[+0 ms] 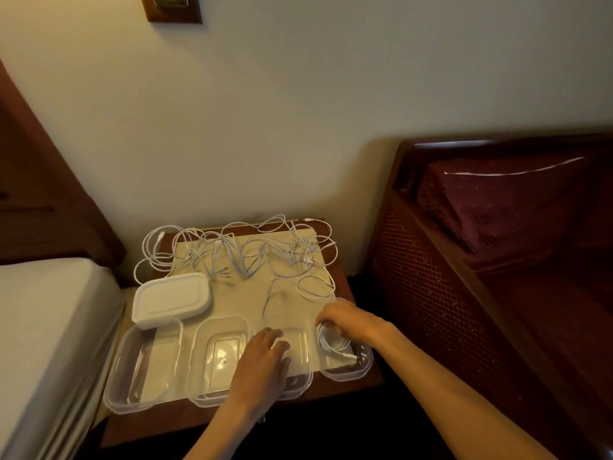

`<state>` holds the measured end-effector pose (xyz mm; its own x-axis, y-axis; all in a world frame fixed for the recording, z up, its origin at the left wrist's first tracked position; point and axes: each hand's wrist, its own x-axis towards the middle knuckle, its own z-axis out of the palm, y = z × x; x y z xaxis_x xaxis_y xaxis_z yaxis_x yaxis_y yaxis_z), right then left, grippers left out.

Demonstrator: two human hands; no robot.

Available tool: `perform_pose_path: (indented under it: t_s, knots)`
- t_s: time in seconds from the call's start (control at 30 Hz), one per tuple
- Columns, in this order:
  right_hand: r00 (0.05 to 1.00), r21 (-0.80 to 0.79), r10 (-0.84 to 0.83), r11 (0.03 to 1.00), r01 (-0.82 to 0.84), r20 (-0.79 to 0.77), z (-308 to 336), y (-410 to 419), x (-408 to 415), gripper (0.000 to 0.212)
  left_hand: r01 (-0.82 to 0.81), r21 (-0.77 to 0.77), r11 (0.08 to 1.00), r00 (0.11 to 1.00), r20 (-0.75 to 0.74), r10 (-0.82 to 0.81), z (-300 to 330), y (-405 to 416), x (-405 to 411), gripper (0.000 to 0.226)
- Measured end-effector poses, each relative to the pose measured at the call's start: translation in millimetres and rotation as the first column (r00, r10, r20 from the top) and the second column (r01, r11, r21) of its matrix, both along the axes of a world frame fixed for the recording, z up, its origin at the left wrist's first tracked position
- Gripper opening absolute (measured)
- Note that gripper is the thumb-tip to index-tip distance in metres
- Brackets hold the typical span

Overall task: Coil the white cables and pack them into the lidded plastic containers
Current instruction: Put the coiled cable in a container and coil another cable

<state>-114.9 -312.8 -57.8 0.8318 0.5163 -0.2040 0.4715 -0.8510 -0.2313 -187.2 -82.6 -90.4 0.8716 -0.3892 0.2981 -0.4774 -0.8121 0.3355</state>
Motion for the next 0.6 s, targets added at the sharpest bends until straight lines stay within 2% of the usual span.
perform_pose_path:
  t_s: [0.07,0.1,0.37,0.47,0.6]
  knots:
    - [0.992,0.136,-0.118,0.983,0.124,-0.052,-3,1,-5,0.032,0.005,0.006,1.000,1.000,0.017,-0.005,2,-1,-1,0.030]
    - [0.991,0.189,-0.125,0.973,0.132,-0.047,-8,-1,-7,0.033,0.007,0.011,1.000,1.000,0.025,-0.008,3,-1,-2,0.029]
    - [0.989,0.335,-0.105,0.940,0.065,0.102,-16,-2,-23,0.029,-0.007,0.020,1.000,1.000,0.022,0.006,4,-2,-5,0.027]
    - [0.966,0.356,-0.160,0.931,0.080,0.203,-7,2,-22,0.033,-0.004,-0.021,1.000,1.000,0.006,0.004,6,-1,0,0.022]
    - [0.916,0.447,-0.267,0.888,0.113,0.298,5,17,-9,0.024,-0.044,-0.099,0.994,0.998,0.038,0.048,24,0,19,0.015]
